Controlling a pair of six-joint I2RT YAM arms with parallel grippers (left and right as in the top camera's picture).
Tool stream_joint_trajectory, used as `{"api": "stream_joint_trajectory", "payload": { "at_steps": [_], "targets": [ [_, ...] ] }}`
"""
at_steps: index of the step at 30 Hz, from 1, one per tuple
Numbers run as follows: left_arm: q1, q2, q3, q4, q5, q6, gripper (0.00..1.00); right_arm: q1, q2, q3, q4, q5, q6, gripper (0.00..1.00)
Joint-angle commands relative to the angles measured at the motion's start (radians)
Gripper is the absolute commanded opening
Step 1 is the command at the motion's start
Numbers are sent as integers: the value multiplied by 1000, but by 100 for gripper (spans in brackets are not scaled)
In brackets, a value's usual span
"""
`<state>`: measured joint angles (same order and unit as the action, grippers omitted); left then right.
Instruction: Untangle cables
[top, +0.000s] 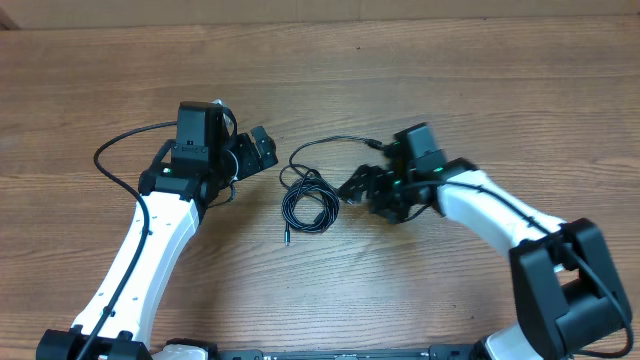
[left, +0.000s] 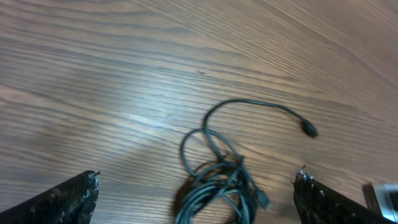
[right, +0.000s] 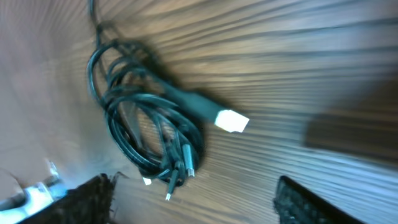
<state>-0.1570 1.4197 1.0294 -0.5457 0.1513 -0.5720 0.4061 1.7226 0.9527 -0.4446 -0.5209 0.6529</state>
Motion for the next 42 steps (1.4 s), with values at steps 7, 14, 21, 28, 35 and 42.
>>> {"api": "stream_joint_trajectory", "payload": {
  "at_steps": [7, 14, 21, 28, 35, 42],
  "targets": [
    [139, 3, 18, -87, -80, -39, 100, 319, -16, 145, -21, 478, -122, 75],
    [277, 3, 18, -136, 41, -34, 99, 424, 15, 172, 29, 634, -286, 75],
    [280, 3, 18, -157, 51, -14, 99, 474, 105, 182, 66, 711, -423, 69],
    [280, 5, 18, -161, 52, -15, 100, 527, 137, 182, 71, 704, -492, 64],
    [280, 5, 18, -192, 51, -14, 100, 568, 139, 180, -28, 699, -593, 57],
    [280, 5, 18, -200, 52, -15, 100, 546, 196, 173, -21, 623, -714, 56]
  ]
}}
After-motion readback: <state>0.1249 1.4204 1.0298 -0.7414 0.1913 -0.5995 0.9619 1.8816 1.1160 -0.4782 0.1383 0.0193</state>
